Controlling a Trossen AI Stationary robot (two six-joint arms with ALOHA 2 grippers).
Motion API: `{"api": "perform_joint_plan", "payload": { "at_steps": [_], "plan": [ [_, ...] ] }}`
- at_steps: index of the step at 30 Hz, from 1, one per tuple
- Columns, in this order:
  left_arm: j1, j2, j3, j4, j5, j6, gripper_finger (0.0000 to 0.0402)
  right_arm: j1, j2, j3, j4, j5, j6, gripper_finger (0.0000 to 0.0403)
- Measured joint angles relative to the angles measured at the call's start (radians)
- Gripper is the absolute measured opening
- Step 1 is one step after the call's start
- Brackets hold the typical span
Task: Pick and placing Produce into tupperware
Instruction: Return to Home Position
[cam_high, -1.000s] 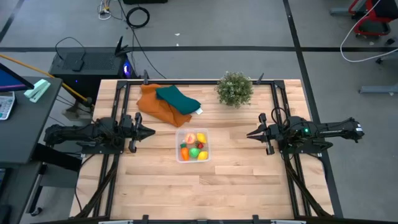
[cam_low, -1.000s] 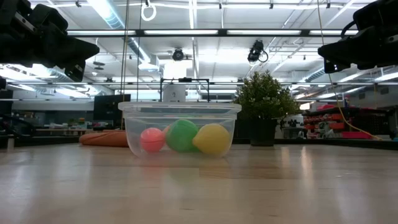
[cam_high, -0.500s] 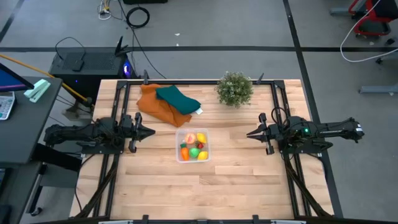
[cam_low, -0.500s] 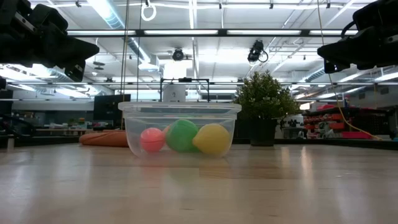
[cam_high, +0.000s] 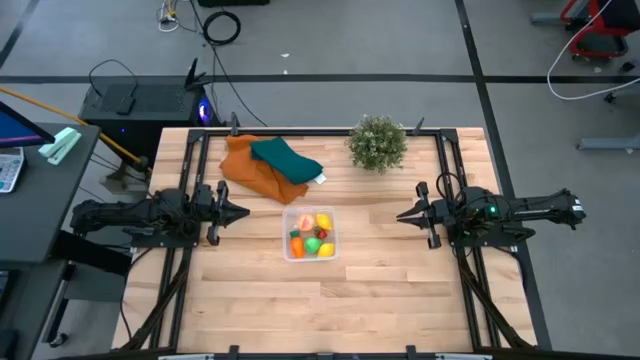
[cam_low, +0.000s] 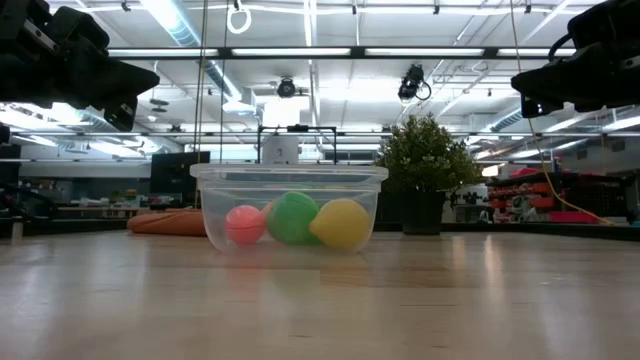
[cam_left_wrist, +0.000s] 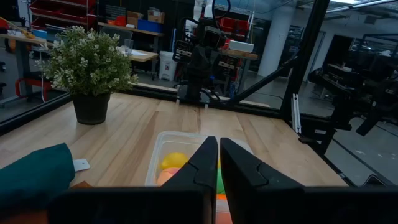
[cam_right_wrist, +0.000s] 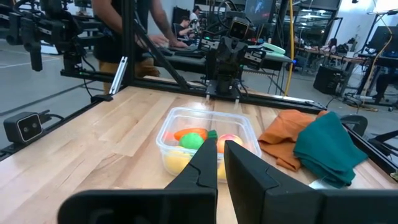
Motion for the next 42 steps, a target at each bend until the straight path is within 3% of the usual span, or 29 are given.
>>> {"api": "perform_joint_plan", "payload": {
  "at_steps": [11,42],
  "plan": [
    [0.000,0.000,0.000,0.000,0.000,0.000,0.0036,0.000,0.000,0.000,0.000,-0.003,0.000,0.0000],
    [0.000,0.000,0.000,0.000,0.000,0.000,0.0023,0.000,0.000,0.000,0.000,-0.002,0.000,0.0000]
  ]
}}
